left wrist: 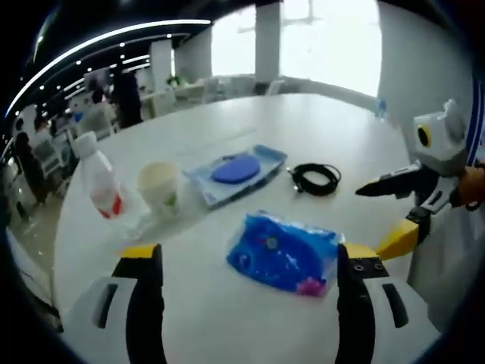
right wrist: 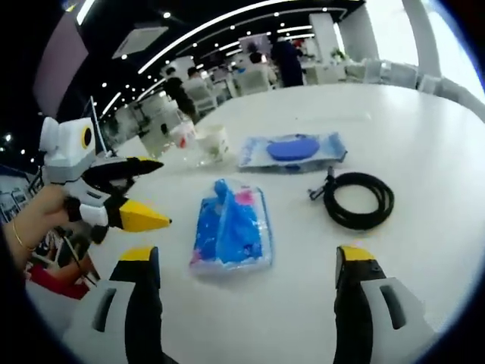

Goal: Arrange the tabletop items into an orderly group along one side of the table until the central work area is clear of visible clutter.

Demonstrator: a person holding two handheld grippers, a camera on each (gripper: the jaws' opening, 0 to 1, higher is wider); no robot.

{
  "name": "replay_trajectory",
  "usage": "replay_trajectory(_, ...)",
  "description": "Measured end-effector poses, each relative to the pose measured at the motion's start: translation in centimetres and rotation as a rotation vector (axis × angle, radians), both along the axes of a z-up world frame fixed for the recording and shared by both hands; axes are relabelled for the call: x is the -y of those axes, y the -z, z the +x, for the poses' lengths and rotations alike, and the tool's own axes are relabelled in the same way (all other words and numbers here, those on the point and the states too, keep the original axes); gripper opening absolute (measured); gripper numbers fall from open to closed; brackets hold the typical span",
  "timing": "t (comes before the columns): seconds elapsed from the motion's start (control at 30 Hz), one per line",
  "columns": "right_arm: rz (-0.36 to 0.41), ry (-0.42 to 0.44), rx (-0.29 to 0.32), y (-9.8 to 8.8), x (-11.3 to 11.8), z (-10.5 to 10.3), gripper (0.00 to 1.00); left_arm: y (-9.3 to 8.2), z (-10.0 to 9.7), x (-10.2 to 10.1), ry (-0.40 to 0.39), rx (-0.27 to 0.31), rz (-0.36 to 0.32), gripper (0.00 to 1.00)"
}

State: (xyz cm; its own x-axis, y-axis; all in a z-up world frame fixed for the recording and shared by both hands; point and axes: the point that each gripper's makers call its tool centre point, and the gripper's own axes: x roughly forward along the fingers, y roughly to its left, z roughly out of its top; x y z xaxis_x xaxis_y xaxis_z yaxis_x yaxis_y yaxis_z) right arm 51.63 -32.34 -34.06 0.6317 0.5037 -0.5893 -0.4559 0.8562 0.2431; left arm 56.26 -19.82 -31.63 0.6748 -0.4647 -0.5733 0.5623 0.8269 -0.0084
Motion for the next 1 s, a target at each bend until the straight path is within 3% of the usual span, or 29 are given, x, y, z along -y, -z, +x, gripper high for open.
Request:
replay_trajectory(0.1,-0.008,0.014,0.011,0.0,-0.1,0.0,0.89,0.5,0.4,0.0,-0.005,0.001,-0.003,0.92)
replay_trajectory(0.43,0.047,0.025,-0.058,1.2,-2.6,-0.8,0.8,2.5,1.5,0.9,0.006,-0.025,-0.033,0.87)
replay_trajectory(0.63,0.032,0.043,-0.05,1.7,-2.6,-0.4,0.71,3.1,2.4,0.7,0.006,-0.028,-0.03,0.83)
replay_trajectory(0.83,0.024,0.086,-0.092,2.6,-2.1,-0.5,0.6,3.8,3.1,0.5,0.005,-0.032,-0.021,0.75)
replay_trajectory(1.0,0.061,0.161,-0.177,3.2,-1.7,-0.7,0.49,4.4,3.4,0.7,0.014,-0.046,-0.025,0.65)
